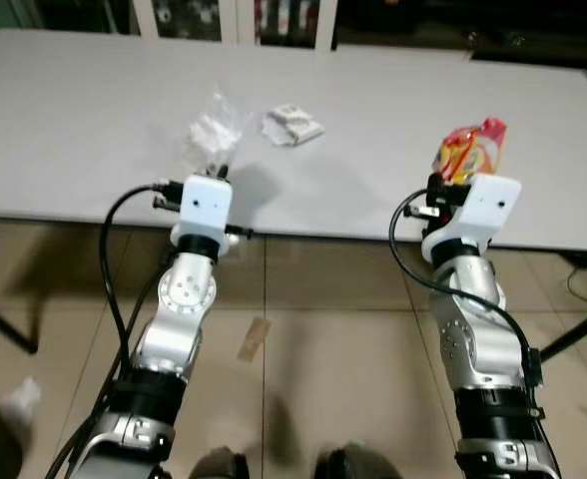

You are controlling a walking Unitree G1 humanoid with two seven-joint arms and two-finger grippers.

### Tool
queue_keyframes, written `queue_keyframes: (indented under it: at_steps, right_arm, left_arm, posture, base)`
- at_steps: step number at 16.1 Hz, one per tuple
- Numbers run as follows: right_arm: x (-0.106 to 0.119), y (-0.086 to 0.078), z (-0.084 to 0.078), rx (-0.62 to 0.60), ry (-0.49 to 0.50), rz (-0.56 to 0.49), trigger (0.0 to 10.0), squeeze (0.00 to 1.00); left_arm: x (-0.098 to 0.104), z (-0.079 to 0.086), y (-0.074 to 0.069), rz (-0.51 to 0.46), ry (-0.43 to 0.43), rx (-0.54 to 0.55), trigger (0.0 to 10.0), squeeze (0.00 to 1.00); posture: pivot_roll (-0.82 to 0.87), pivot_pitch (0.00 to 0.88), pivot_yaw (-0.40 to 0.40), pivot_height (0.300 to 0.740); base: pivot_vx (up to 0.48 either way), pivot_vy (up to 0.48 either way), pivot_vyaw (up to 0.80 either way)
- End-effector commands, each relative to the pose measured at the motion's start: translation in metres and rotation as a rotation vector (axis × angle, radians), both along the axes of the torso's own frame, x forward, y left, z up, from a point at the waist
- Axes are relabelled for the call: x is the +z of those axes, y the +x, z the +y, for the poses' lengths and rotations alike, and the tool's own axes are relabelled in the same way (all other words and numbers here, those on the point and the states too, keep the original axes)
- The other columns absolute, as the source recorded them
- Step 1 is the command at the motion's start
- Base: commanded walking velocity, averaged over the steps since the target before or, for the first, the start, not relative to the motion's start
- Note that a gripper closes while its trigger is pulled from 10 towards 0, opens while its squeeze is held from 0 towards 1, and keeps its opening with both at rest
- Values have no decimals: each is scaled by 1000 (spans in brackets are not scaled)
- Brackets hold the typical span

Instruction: Picking trash to rubbish bin

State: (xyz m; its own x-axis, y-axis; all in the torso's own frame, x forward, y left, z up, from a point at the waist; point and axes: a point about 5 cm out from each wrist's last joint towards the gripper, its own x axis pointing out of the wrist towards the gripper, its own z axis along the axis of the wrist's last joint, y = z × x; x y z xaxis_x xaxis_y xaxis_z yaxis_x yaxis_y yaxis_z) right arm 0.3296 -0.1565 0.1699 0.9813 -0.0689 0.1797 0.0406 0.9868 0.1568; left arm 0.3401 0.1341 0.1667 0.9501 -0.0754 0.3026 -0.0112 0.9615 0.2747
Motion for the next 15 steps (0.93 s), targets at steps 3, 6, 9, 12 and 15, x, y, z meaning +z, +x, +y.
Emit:
queue_keyframes:
  at_steps: [3, 6, 9, 12, 15]
  right_arm:
    - [-1, 0, 0, 0, 9, 18, 10000, 0]
    - [-2, 0, 0, 1, 7, 21, 10000, 0]
    - [-2, 0, 0, 4, 6, 24, 10000, 0]
    - [-2, 1, 0, 7, 5, 25, 10000, 0]
    - [-2, 1, 1, 10, 3, 27, 10000, 0]
  left_arm:
    - [-1, 0, -1, 5, 3, 2, 10000, 0]
    - [-1, 0, 0, 6, 5, 2, 10000, 0]
    - [-1, 0, 0, 7, 5, 3, 10000, 0]
    - [-1, 0, 0, 8, 7, 3, 10000, 0]
    - [-2, 1, 1, 12, 10, 10, 10000, 0]
  posture:
    - [-44, 88, -25, 740]
    - [-45, 86, -26, 740]
    - [-45, 85, -26, 740]
    - [-44, 85, -26, 740]
    - [-46, 84, -27, 740]
  base:
    - [-340, 0, 0]
    - [-341, 0, 0]
    - [-341, 0, 0]
    - [-339, 0, 0]
    - [-214, 0, 0]
